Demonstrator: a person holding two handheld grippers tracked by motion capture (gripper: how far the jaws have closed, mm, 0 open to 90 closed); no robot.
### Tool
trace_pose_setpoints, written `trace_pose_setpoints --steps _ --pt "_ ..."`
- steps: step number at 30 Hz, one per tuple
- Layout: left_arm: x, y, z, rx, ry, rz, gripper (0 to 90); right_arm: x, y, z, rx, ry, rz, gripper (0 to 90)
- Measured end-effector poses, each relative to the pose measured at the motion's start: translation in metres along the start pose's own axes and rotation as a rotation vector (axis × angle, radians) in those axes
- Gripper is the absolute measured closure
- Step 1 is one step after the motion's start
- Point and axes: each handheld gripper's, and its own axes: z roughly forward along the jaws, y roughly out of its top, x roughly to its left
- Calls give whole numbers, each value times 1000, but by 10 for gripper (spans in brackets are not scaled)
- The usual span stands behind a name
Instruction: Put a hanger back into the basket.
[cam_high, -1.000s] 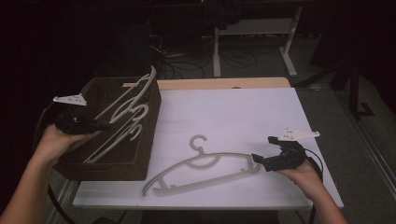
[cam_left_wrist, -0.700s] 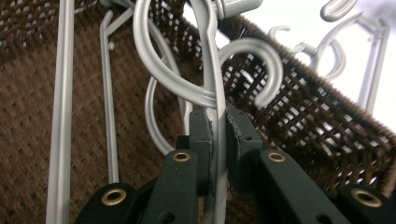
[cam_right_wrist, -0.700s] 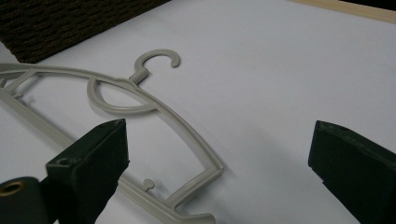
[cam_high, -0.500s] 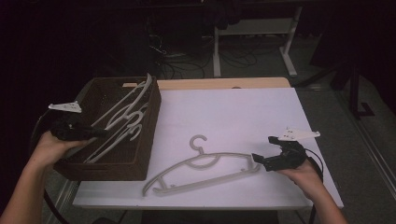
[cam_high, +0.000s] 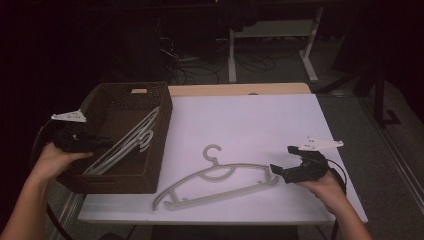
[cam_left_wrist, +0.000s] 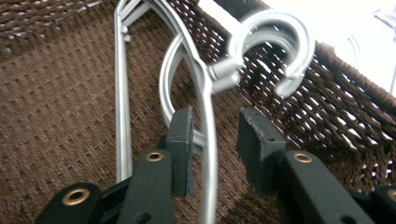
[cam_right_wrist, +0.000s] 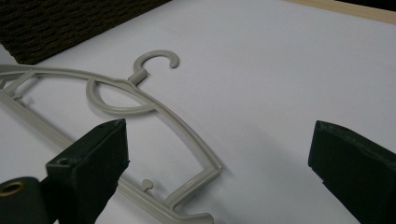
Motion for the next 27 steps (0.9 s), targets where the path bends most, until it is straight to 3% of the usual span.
trace_pose_setpoints --steps 11,19,27 --pt "-16 21 -1 -98 -2 10 430 1 1 1 2 0 -4 42" --pt "-58 61 19 -186 -71 61 305 0 2 1 1 0 -4 42" --pt "-103 93 45 -254 -140 102 238 2 3 1 -2 8 -11 43"
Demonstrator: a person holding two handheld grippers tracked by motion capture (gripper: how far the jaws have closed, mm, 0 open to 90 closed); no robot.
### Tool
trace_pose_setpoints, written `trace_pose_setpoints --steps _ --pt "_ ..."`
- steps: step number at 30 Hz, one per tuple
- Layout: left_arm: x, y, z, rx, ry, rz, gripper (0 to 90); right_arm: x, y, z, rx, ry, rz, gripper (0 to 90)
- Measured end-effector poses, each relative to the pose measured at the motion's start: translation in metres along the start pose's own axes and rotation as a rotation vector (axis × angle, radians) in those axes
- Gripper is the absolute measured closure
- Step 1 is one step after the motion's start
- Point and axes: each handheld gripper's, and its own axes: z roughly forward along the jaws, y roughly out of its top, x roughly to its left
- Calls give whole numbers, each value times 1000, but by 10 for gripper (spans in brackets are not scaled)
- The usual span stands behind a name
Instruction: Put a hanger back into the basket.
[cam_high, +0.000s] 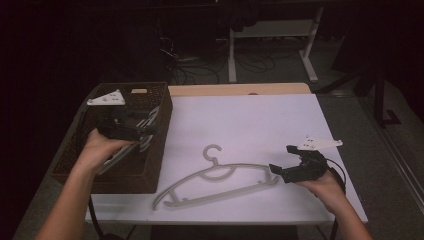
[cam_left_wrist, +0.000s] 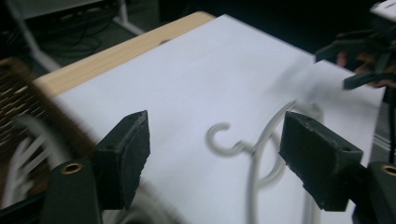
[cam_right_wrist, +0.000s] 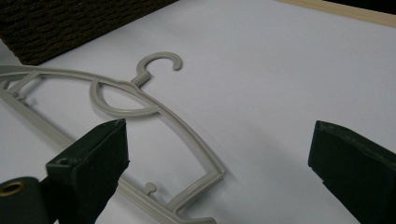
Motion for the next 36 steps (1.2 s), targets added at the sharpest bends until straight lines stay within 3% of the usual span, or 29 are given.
trace_pose_setpoints --steps 9,18,21,24,31,34,36 --pt "-39 8 54 0 -51 27 217 1 0 -1 5 5 -6 46" --pt "-69 -9 100 52 -74 56 255 0 0 1 15 16 -2 78" --pt "-78 -19 111 84 -51 71 326 0 -2 3 24 28 -2 104" --pt "-82 -31 120 108 -39 66 459 2 -2 5 30 35 -15 125" --pt "-85 -65 138 226 -31 35 806 5 -2 8 36 47 -19 130" --pt "-84 -78 142 283 -14 29 899 6 -2 7 34 48 -17 130" --pt "-84 -85 143 312 -6 21 900 5 -2 7 34 47 -17 130"
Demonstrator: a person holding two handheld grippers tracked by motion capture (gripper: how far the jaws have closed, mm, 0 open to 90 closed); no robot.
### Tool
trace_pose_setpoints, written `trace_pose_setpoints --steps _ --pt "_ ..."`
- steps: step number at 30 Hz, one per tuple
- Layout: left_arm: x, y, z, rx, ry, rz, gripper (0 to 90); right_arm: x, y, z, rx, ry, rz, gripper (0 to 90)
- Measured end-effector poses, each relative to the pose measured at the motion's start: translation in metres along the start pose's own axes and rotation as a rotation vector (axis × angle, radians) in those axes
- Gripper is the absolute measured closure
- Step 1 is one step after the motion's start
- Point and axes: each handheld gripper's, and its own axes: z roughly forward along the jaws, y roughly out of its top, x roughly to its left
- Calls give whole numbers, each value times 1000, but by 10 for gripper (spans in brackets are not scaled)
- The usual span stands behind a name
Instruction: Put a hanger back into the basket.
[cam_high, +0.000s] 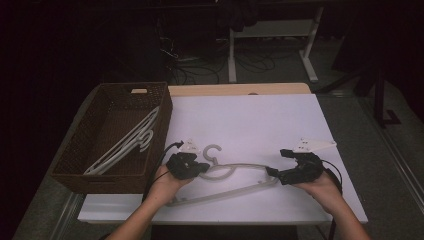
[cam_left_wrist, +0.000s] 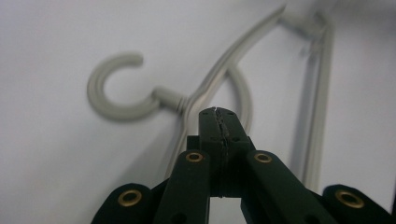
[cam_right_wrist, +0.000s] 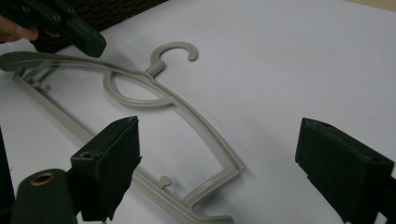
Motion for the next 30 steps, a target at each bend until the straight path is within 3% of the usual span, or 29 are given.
trace_pose_setpoints --steps 4,10,13,21,30 --pt "-2 -11 3 52 38 13 900 -1 0 -1 -4 -2 4 130" --pt "1 -21 8 101 78 -12 900 0 0 0 0 0 1 130" --pt "4 -21 10 100 87 -22 900 0 0 0 0 0 0 130" --pt "10 -6 24 76 116 -12 900 -1 0 0 1 -2 -1 130" --pt "26 24 52 54 121 -7 900 -4 -1 0 1 -8 6 130"
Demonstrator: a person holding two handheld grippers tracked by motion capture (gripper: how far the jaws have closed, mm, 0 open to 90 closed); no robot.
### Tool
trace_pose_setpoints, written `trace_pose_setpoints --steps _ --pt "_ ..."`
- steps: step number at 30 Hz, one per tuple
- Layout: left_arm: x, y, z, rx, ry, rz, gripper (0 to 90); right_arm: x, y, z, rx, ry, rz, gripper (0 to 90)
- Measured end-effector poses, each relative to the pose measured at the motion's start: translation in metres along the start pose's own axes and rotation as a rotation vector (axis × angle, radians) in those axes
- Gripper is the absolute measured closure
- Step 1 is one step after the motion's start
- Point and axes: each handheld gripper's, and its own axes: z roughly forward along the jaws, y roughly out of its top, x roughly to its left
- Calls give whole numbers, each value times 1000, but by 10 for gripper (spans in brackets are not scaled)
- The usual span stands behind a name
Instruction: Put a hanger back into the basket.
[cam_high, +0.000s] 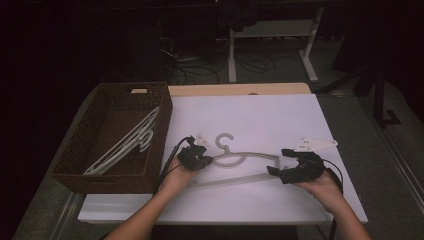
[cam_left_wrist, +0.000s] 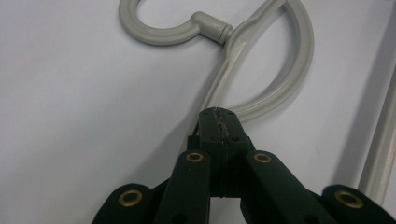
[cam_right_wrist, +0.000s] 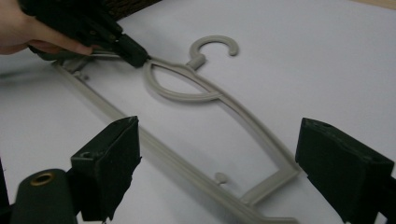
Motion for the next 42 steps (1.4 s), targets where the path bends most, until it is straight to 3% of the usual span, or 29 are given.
trace_pose_setpoints --steps 8,11,15,19,22,26,28,30,32,33,34,42 --pt "12 25 21 -13 5 -8 900 -2 0 -2 -6 -3 3 130" --pt "13 25 18 -35 -33 -15 894 -3 0 -3 -6 -5 3 132" --pt "13 26 2 -77 -75 -22 746 -11 5 -2 -3 -15 11 143" --pt "14 23 -19 -123 -121 -38 588 -27 16 2 8 -41 25 196" --pt "14 16 -33 -162 -157 -47 470 -43 22 10 51 -80 21 295" --pt "13 7 -44 -183 -207 -52 346 -63 24 24 118 -113 34 525" --pt "13 3 -46 -185 -214 -53 298 -70 25 31 150 -126 21 625" --pt "13 1 -47 -185 -222 -57 284 -73 26 35 164 -124 23 662" --pt "12 -2 -46 -183 -226 -55 241 -83 27 44 188 -128 17 812" --pt "12 -2 -46 -183 -226 -55 231 -83 27 44 188 -128 17 812" --pt "11 -3 -45 -175 -226 -56 214 -89 28 50 213 -131 10 882" --pt "8 -6 -45 -158 -211 -54 149 -97 22 64 276 -122 -13 885"
